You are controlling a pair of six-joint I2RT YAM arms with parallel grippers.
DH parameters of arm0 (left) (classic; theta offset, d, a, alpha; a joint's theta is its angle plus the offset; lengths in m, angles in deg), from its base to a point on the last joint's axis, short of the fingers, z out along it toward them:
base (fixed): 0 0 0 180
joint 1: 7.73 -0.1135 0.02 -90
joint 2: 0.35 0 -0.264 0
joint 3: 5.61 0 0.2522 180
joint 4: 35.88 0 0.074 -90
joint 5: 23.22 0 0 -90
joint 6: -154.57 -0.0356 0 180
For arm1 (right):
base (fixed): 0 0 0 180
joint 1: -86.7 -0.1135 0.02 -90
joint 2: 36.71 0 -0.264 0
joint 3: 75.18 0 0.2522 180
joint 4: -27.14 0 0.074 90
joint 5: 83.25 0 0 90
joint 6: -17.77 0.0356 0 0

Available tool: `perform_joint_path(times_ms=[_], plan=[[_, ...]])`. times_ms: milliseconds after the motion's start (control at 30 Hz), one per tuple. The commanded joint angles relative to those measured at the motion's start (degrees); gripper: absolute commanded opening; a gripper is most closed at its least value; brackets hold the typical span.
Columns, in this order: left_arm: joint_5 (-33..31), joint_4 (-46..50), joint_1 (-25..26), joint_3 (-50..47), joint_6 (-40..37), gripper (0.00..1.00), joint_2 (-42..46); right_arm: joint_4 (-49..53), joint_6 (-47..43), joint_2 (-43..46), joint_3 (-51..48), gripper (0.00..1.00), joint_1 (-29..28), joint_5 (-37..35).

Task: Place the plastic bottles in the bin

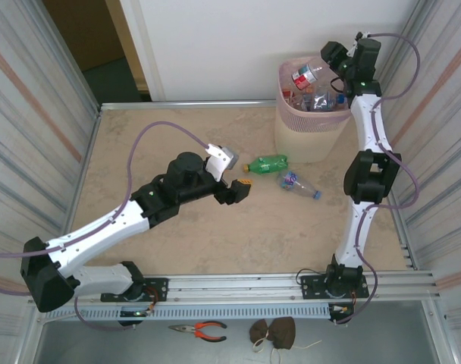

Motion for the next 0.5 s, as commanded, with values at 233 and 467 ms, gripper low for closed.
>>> perform_joint_path(times_ms=[233, 467], plan=[[0.8, 1.0, -0.6, 2.9, -0.7, 0.81, -0.3, 2.7, -9.2, 11.2, -0.7, 0.58, 0.8, -4.8], [1.2, 1.9, -0.7, 3.6, -1.7, 0.81, -1.1, 4.5, -9.4, 12.5, -1.5, 0.53, 0.7, -1.8]])
